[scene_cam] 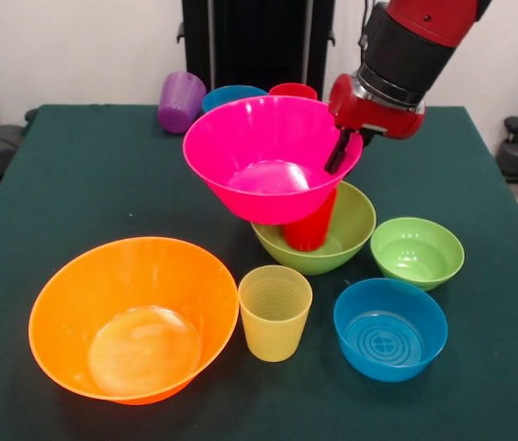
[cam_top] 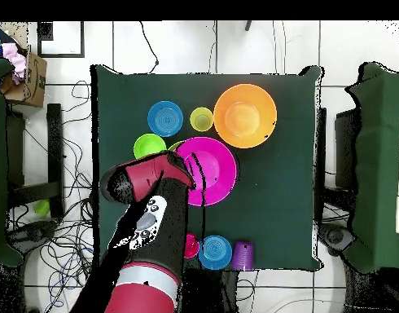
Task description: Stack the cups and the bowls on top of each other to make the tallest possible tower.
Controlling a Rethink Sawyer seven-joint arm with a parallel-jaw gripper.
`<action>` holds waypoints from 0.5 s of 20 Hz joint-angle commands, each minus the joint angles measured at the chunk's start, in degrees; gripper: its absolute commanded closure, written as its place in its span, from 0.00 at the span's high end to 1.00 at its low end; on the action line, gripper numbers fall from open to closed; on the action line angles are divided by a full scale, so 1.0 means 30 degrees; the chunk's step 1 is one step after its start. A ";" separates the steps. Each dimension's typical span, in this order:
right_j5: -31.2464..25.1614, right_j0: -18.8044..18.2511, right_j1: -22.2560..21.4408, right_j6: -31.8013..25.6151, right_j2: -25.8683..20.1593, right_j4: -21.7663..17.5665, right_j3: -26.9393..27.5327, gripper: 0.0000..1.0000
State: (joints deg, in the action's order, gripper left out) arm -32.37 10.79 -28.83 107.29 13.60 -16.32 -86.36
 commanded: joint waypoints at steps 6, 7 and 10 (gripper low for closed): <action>0.0955 0.0694 0.1216 0.4189 -0.1446 0.1690 0.0124 0.00; 0.0964 0.0742 0.1203 0.4203 -0.1435 0.1749 0.0097 0.00; 0.1111 0.0837 0.1265 0.4200 -0.1379 0.1877 0.0079 0.00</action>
State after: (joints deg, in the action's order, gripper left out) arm -32.37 11.85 -28.41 108.48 14.61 -13.85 -86.36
